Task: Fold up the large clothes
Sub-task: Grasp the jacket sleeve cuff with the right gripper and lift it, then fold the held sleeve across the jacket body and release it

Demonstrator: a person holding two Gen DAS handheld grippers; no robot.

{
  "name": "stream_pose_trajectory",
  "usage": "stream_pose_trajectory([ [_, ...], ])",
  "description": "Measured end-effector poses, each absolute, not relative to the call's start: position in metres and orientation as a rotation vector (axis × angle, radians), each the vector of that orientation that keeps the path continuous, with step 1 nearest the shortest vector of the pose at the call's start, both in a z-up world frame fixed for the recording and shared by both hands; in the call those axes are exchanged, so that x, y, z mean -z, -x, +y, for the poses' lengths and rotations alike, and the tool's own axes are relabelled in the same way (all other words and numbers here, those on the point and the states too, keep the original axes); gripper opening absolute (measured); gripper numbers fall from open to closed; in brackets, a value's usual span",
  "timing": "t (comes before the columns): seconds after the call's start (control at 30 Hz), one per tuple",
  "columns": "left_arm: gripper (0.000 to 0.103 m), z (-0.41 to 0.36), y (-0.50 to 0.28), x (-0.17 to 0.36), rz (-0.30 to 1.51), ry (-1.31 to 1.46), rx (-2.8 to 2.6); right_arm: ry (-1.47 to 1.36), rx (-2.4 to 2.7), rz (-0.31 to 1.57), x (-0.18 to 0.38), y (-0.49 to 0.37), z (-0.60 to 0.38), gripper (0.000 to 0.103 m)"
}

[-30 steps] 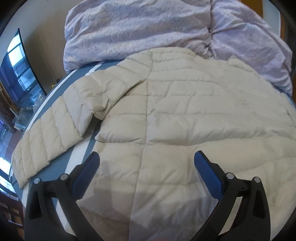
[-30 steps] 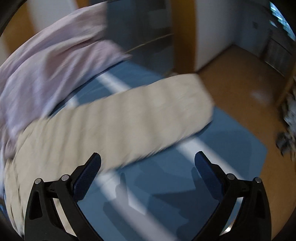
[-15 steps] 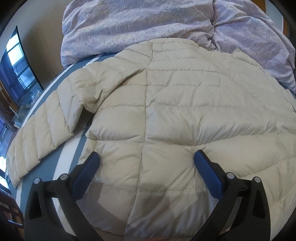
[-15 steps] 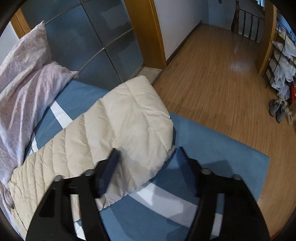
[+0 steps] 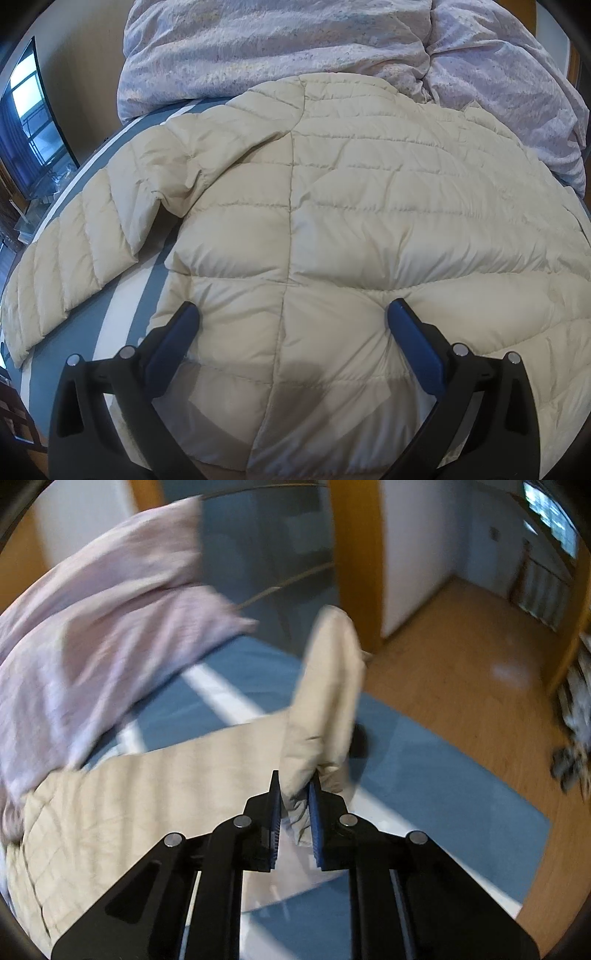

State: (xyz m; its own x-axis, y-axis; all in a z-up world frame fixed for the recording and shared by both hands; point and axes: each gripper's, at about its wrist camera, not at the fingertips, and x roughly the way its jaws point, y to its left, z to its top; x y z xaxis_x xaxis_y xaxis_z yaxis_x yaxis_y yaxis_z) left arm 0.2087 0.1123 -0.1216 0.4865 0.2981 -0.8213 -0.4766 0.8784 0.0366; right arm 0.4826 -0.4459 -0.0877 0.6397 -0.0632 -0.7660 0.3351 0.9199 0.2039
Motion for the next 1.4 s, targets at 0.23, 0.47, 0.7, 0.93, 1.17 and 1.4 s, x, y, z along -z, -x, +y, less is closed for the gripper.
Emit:
stream_pose_trajectory([
  [0.23, 0.101, 0.114, -0.209, 0.122, 0.952, 0.216, -0.472, -0.203, -0.033, 0.878, 0.075, -0.494, -0.306, 0.013],
  [0.47, 0.101, 0.114, -0.209, 0.122, 0.951, 0.222, -0.469, -0.119, -0.273, 0.929, 0.08, -0.478, -0.188, 0.012],
  [0.7, 0.101, 0.114, -0.209, 0.122, 0.951, 0.221, -0.469, -0.099, -0.489, 0.976, 0.082, -0.447, -0.099, 0.012],
  [0.93, 0.101, 0.114, -0.209, 0.121, 0.951, 0.221, -0.469, -0.042, -0.625, 1.0, 0.085, -0.414, -0.033, 0.012],
  [1.17, 0.101, 0.114, -0.209, 0.121, 0.951, 0.222, -0.469, 0.037, -0.69, 1.027, 0.091, -0.393, 0.0, 0.016],
  [1.4, 0.101, 0.114, -0.209, 0.121, 0.951, 0.222, -0.469, 0.017, -0.783, 0.961, 0.064, -0.375, -0.012, 0.062],
])
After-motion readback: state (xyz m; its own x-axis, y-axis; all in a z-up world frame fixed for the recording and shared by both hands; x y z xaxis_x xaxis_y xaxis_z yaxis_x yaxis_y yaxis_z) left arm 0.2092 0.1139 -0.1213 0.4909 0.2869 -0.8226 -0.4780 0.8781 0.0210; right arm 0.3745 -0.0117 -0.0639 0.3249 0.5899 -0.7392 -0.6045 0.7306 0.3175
